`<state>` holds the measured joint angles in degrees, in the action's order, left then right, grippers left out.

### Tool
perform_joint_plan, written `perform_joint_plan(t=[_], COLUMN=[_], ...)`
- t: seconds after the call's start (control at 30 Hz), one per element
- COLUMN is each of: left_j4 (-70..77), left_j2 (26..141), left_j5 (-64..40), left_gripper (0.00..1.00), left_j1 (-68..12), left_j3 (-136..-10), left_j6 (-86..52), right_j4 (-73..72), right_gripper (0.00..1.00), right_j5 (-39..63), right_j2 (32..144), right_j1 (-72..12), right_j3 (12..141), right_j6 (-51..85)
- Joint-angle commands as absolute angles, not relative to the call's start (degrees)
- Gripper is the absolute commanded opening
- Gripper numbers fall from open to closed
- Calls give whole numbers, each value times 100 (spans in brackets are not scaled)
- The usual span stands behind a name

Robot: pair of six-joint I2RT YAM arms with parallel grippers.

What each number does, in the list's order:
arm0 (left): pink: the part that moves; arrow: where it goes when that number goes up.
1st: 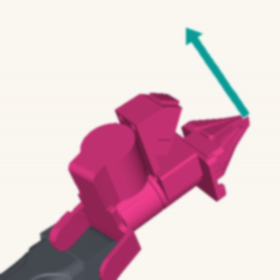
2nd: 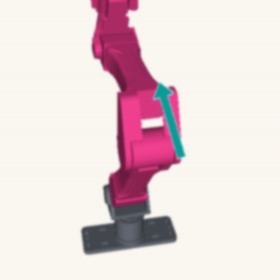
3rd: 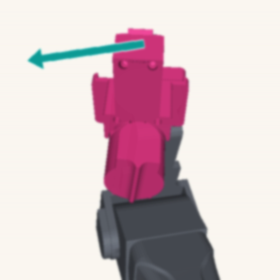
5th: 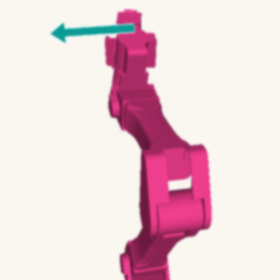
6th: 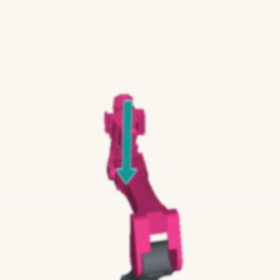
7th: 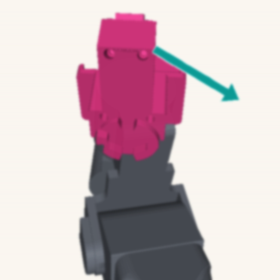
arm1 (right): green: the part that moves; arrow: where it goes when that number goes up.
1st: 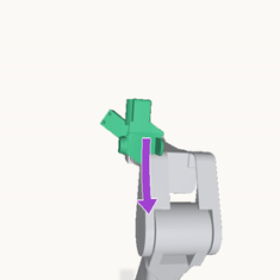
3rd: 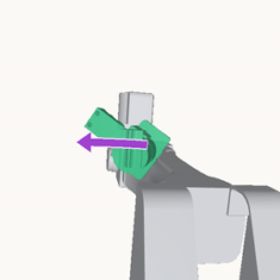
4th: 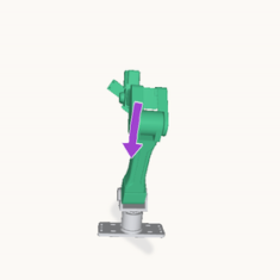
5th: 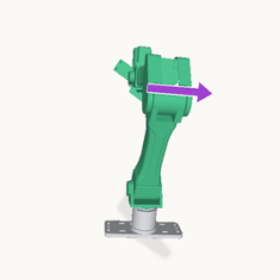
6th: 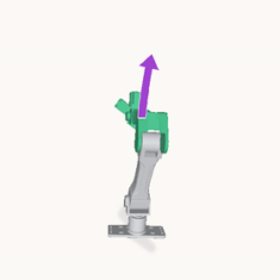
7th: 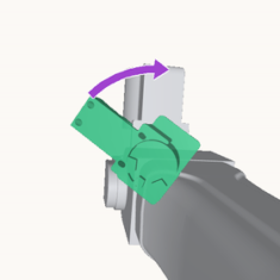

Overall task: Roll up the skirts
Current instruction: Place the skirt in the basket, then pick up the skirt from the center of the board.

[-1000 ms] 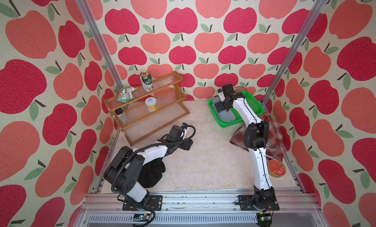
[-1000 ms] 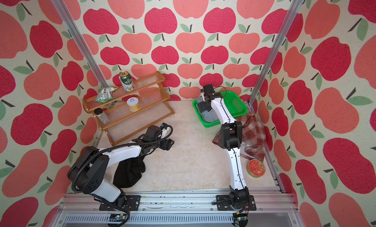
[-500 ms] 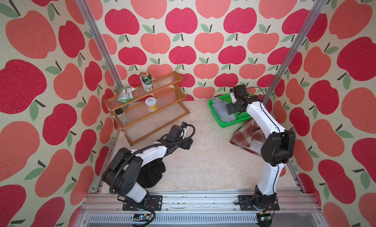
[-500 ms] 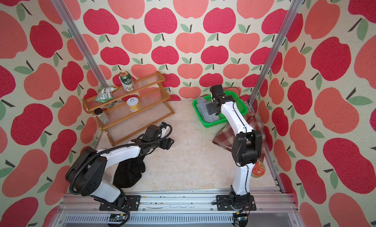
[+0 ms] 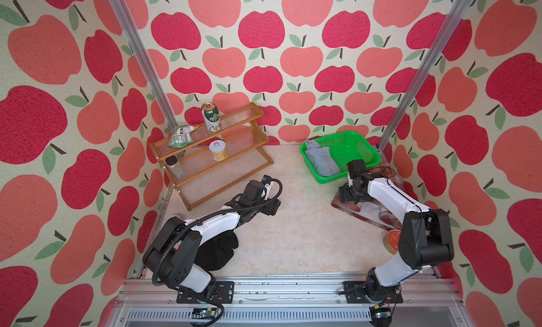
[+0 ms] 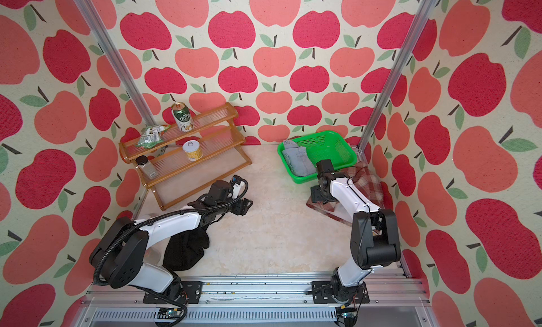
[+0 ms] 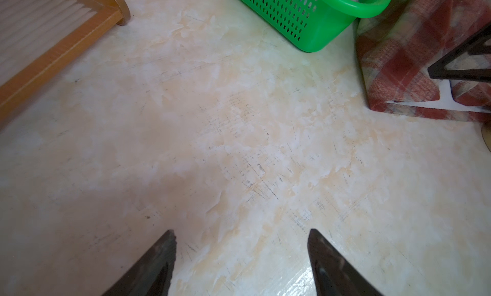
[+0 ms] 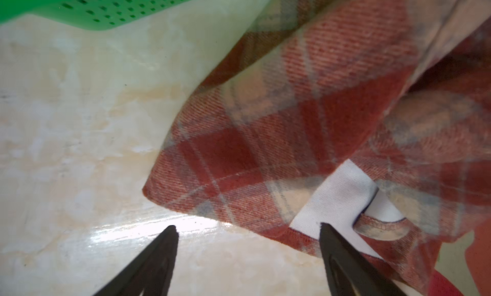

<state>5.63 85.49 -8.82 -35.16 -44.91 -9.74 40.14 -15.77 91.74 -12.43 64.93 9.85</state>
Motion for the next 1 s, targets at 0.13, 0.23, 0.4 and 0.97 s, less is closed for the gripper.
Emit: perform_joint_plan(t=[0.13,0.23,0.4,0.97], left_j4=[593,581,581,321], left_j2=[8376,8376,8332,7863], left_j5=[-747,-734,-695,-558], left_gripper=[79,79,79,79], left_j1=[-3661,-3676,-3704,-3611], left_j3=[-4237,-4219,-4166,-4275], left_j6=[-1160,-1160,-1204,-1116], right_j4=[3405,3131,2629,2787], right_gripper=[86,85,77,0], right_j5=[-1306,-591,163,1537], right_j2=[9005,9083,9342,6970], right_j1=[-738,-355,-210,-1172], right_j3=[5966,5761,5680,6305], right_j6=[1389,1522,1613,1651])
